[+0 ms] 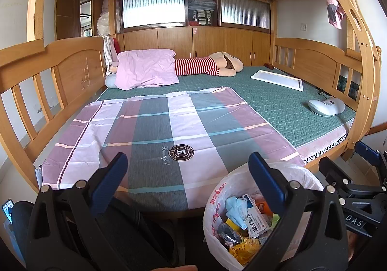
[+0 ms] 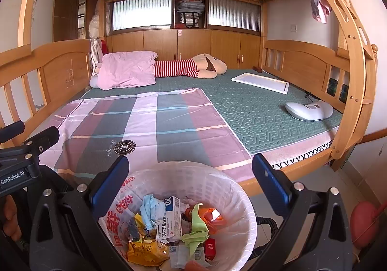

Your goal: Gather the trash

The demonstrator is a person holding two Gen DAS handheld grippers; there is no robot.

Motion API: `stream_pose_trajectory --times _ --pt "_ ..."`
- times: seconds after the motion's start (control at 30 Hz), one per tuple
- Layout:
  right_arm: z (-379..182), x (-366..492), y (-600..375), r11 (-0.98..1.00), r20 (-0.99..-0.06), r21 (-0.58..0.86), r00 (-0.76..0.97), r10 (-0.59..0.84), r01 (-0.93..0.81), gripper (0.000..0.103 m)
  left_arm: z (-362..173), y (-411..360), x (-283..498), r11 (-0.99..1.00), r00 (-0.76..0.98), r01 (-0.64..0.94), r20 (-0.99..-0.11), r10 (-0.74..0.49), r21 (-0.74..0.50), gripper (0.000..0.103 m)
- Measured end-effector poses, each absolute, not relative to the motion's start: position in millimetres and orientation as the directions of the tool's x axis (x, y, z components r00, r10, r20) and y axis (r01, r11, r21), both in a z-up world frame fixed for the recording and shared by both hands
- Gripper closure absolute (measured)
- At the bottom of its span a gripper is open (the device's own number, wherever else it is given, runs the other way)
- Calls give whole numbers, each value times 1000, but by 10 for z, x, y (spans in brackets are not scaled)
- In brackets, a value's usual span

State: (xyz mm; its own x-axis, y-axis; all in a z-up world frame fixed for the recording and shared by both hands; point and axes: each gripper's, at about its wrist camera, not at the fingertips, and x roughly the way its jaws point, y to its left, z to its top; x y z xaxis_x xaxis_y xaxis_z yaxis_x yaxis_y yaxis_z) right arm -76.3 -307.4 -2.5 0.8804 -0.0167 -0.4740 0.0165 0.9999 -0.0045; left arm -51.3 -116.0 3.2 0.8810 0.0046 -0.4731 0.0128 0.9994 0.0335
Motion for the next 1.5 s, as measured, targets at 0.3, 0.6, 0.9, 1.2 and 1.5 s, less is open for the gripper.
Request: stream_pose_trajectory --times 0.3,0.6,0.9,1.2,1.5 --pt "-30 -758 -3084 1000 -475 -2 880 -15 16 4 16 -1155 -521 999 880 14 -474 4 35 4" --pt "-35 -765 -3069 1000 -477 -1 879 -15 16 4 -14 -1159 -544 999 880 14 -475 4 34 4" --pt "-67 -758 -3067 1000 -480 -1 877 -12 13 4 -33 -1146 -549 999 878 16 -478 1 33 4" --pt "-97 -731 -3091 1000 -482 0 876 -8 9 4 -97 -1138 -580 999 876 13 -482 10 44 4" --pt "-95 -718 -3109 1000 -483 1 876 -8 10 4 -69 -1136 -562 999 876 11 -483 14 48 4"
